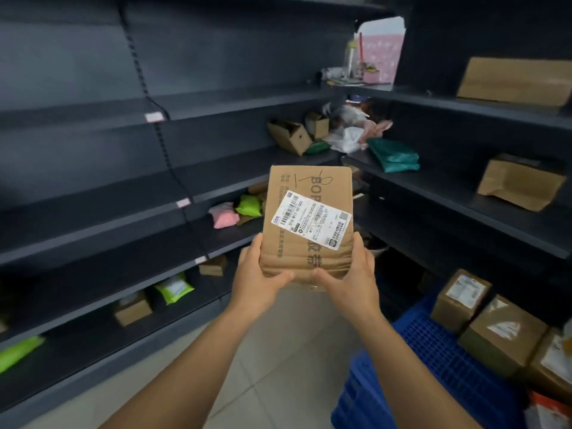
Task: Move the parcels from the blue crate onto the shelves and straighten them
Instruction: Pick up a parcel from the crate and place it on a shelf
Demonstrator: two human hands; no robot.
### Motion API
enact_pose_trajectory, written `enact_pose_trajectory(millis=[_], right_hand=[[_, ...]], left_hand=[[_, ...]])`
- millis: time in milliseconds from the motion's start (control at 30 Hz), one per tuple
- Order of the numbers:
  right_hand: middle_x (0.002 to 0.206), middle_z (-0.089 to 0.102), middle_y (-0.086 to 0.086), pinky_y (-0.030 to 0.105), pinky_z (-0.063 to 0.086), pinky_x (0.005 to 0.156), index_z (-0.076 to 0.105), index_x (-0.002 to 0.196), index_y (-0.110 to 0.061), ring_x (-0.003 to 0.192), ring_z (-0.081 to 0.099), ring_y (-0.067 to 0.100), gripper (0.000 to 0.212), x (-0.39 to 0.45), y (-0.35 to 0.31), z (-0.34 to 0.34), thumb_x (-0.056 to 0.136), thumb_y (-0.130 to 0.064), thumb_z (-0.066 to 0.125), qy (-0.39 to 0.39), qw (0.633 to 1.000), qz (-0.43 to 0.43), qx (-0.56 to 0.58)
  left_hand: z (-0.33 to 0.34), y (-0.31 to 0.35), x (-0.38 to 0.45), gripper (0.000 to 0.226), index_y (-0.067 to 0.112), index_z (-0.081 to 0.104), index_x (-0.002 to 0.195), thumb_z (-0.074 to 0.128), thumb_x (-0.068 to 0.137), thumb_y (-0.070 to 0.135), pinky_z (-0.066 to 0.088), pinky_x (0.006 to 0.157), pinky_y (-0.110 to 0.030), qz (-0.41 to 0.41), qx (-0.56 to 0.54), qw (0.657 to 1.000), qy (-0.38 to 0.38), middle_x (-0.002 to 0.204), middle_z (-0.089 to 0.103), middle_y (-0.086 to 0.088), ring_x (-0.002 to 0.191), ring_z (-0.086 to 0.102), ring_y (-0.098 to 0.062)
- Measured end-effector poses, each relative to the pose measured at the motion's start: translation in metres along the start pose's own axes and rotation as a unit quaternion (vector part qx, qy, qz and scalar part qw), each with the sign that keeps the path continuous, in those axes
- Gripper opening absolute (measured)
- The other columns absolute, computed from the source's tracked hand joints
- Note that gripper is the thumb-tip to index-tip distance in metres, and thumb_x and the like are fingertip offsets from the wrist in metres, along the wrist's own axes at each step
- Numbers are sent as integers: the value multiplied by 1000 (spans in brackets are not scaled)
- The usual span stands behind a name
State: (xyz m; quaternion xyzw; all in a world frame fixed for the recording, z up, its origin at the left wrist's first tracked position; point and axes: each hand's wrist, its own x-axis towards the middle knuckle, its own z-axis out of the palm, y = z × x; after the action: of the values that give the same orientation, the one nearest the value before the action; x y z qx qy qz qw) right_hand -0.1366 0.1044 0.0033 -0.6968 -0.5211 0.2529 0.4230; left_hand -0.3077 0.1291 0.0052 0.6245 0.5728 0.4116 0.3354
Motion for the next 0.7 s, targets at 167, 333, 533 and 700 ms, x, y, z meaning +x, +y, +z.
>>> enact_pose_trajectory(millis=[167,333,533,700], right_hand=[[153,18,-6,42,36,111,8,154,-31,138,32,20,106,-28,-60,62,75,-37,78,-66,995,-72,23],[152,21,-4,40,36,111,4,154,-31,138,32,19,107,-52,-115,118,77,-35,78,-131,983,-126,38],[149,22,-10,41,42,105,9,152,-37,133,36,15,104,-65,-166,174,73,-36,78,-195,962,-185,55],[147,26,-10,42,45,102,11,151,-39,129,40,15,102,-65,-206,225,74,-34,78,-245,943,-214,73]], left_hand=[[-92,-21,-27,71,43,39,129,79,75,19,43,81,-13,-6,-10,997,79,109,43,19,100,52,5],[-170,-40,-50,72,40,38,132,78,76,17,46,84,-17,-28,-9,988,151,114,43,15,104,52,2],[-239,-60,-65,86,31,30,146,78,76,18,44,92,-23,-63,10,969,238,125,42,10,111,50,-4],[-289,-78,-63,94,31,21,150,79,77,23,43,99,-25,-76,30,953,291,134,39,13,122,46,-5]])
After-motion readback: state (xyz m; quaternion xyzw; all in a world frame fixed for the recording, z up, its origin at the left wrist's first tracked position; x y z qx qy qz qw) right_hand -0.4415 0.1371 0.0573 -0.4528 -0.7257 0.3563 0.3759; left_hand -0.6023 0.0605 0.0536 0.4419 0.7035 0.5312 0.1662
